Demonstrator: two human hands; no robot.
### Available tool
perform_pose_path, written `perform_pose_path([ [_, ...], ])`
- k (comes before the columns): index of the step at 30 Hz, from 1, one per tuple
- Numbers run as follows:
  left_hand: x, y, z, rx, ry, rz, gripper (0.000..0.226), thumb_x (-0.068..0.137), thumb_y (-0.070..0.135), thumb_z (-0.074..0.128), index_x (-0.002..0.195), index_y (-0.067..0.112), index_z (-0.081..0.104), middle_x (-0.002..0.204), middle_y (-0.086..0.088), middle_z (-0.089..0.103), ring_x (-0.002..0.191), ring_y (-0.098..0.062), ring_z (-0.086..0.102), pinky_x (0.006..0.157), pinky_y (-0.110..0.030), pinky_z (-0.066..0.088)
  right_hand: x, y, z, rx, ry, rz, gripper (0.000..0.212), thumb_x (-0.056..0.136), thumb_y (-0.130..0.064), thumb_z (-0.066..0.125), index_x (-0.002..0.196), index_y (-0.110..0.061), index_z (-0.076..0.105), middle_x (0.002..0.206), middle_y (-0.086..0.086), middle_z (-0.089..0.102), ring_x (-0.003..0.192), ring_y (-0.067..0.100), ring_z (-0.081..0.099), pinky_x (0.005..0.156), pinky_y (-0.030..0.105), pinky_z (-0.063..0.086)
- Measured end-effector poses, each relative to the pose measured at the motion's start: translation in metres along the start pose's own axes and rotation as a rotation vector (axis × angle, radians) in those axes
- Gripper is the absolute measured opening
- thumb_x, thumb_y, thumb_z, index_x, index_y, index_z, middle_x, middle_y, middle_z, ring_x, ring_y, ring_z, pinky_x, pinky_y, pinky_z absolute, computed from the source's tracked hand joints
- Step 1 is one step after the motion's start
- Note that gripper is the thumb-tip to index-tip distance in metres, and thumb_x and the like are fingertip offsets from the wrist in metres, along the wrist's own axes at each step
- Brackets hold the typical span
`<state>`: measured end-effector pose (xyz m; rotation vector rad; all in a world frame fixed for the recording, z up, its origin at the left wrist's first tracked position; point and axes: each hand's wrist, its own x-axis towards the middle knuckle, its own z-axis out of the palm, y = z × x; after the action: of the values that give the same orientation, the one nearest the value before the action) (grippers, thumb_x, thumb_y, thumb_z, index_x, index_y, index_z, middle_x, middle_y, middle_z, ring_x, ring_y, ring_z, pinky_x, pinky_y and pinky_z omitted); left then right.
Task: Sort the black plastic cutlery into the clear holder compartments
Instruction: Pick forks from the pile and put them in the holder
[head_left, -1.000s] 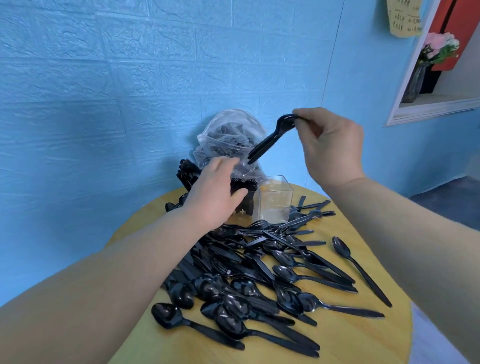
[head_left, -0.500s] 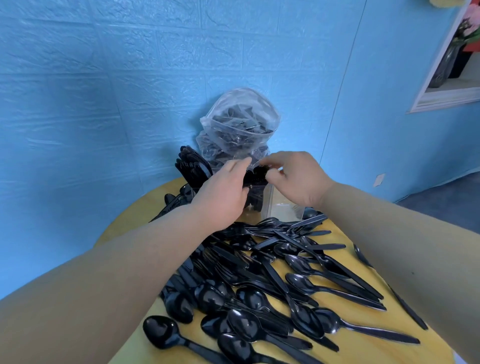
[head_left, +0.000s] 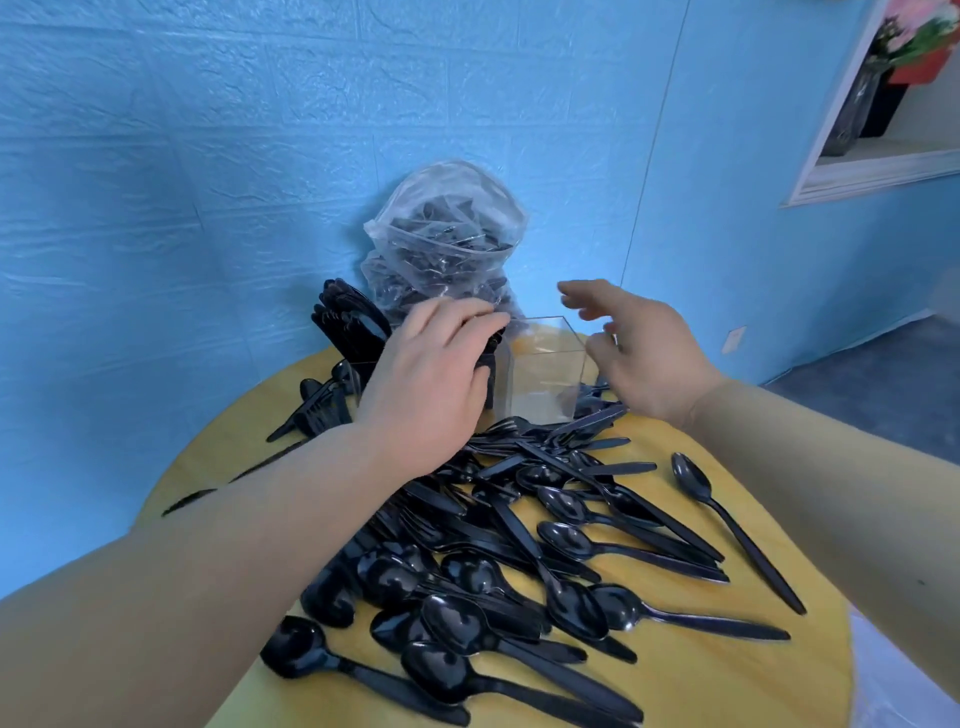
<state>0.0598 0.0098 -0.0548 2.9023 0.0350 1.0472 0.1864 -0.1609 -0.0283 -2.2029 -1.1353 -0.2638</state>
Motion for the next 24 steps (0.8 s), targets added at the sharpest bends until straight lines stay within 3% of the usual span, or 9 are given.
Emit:
perform_pose_path([
  [3,-0.005,0.021,0.010,-0.055,0.029,0.099,0.039,0.085,0.007,0.060,0.123,0.011,0.060,0.119,-0.003,0.058,0.108,-0.022,0.047,0.098,-0.031,0.038,-0.016,0.032,-0.013,-0.047,0.028,0.124,0.049,0.090,0.001,0.037,0.131,-0.020,0.052,0.120,-0.003,0.062,0.109,0.017,0.056,0.092,0.026,0.042],
  [5,-0.006,0.037,0.021,-0.128,-0.069,0.130,0.033,0.088,0.004,0.057,0.120,0.010,0.063,0.117,-0.003,0.060,0.106,-0.020,0.053,0.094,-0.033,0.046,-0.025,0.056,-0.014,-0.102,-0.027,0.215,0.045,0.092,-0.002,0.036,0.130,-0.020,0.053,0.122,-0.003,0.062,0.105,0.018,0.055,0.088,0.026,0.042],
  [7,-0.003,0.053,0.031,-0.164,-0.215,0.130,0.033,0.093,0.007,0.051,0.123,0.013,0.061,0.123,0.001,0.058,0.109,-0.017,0.054,0.093,-0.035,0.049,-0.030,0.079,-0.008,-0.161,-0.123,0.273,0.045,0.093,-0.006,0.036,0.132,-0.023,0.052,0.128,0.000,0.058,0.114,0.020,0.051,0.091,0.029,0.040],
  [10,0.004,0.068,0.050,-0.125,-0.409,0.063,0.039,0.101,0.020,0.037,0.139,0.021,0.047,0.144,0.009,0.041,0.127,-0.011,0.041,0.106,-0.029,0.036,-0.026,0.108,0.006,-0.199,-0.231,0.309,0.043,0.094,-0.014,0.036,0.133,-0.025,0.050,0.133,0.008,0.051,0.124,0.025,0.043,0.095,0.034,0.039],
  [14,0.012,0.076,0.068,-0.020,-0.588,0.011,0.047,0.102,0.036,0.032,0.147,0.022,0.031,0.155,0.006,0.025,0.143,-0.014,0.018,0.116,-0.030,0.015,-0.007,0.126,0.014,-0.184,-0.261,0.286,0.041,0.100,-0.021,0.032,0.139,-0.020,0.043,0.136,0.007,0.051,0.140,0.023,0.023,0.107,0.037,0.030],
  [17,0.011,0.076,0.074,0.070,-0.699,-0.015,0.051,0.101,0.045,0.026,0.148,0.025,0.029,0.157,0.007,0.021,0.143,-0.016,0.016,0.116,-0.039,0.019,0.004,0.132,0.024,-0.183,-0.367,0.279,0.043,0.102,-0.027,0.026,0.145,-0.023,0.034,0.139,0.002,0.050,0.147,0.022,0.004,0.116,0.043,0.017],
  [20,0.009,0.077,0.074,0.085,-0.736,-0.044,0.048,0.101,0.046,0.024,0.145,0.030,0.035,0.155,0.012,0.023,0.141,-0.013,0.021,0.113,-0.042,0.020,0.006,0.134,0.035,-0.241,-0.444,0.238,0.044,0.103,-0.029,0.025,0.145,-0.022,0.035,0.145,0.002,0.043,0.144,0.026,0.015,0.115,0.045,0.020],
  [24,0.005,0.074,0.071,0.035,-0.699,-0.074,0.044,0.101,0.045,0.025,0.139,0.034,0.044,0.150,0.017,0.032,0.137,-0.009,0.028,0.111,-0.042,0.020,-0.005,0.135,0.041,-0.200,-0.303,0.216,0.039,0.099,-0.024,0.034,0.132,-0.019,0.054,0.133,0.008,0.051,0.125,0.027,0.042,0.104,0.037,0.035],
])
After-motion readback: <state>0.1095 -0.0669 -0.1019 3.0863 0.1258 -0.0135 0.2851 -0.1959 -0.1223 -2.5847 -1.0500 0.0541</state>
